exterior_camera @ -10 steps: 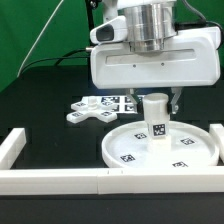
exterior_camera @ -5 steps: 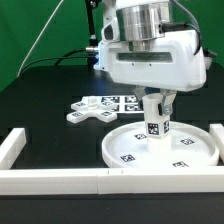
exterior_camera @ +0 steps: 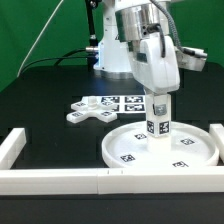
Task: Assemble round table
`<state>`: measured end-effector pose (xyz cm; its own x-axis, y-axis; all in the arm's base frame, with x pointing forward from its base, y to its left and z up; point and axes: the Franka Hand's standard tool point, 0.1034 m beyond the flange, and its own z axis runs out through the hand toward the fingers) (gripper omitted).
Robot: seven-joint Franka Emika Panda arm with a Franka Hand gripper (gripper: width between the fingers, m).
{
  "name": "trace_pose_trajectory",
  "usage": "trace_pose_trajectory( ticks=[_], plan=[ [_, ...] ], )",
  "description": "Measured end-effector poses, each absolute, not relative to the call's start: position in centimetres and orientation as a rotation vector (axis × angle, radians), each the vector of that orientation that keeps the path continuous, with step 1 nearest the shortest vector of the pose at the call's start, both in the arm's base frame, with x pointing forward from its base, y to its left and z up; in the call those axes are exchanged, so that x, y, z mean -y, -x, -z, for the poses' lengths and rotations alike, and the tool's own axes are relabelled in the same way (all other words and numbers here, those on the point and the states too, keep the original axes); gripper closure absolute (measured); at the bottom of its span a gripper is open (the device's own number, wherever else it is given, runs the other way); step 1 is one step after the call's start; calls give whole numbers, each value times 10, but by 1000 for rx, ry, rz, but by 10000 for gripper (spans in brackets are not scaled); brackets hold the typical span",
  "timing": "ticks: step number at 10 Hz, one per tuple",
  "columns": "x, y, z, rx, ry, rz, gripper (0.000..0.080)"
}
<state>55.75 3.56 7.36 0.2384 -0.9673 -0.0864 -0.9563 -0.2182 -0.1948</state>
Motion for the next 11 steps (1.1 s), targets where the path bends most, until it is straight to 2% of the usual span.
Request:
trace_pose_trajectory(
  ticks=[1,2,7,9,11],
  plan=[
    [-38,-559,-74,-1607,2465,78,233],
    [-41,-561,-74,-1413,2590,87,174],
    [-41,-561,-74,-799,2861,127,151],
    [-47,-564,-77,-179,3033,149,151],
    [-46,-564,-76,46,3056,149,151]
  ],
)
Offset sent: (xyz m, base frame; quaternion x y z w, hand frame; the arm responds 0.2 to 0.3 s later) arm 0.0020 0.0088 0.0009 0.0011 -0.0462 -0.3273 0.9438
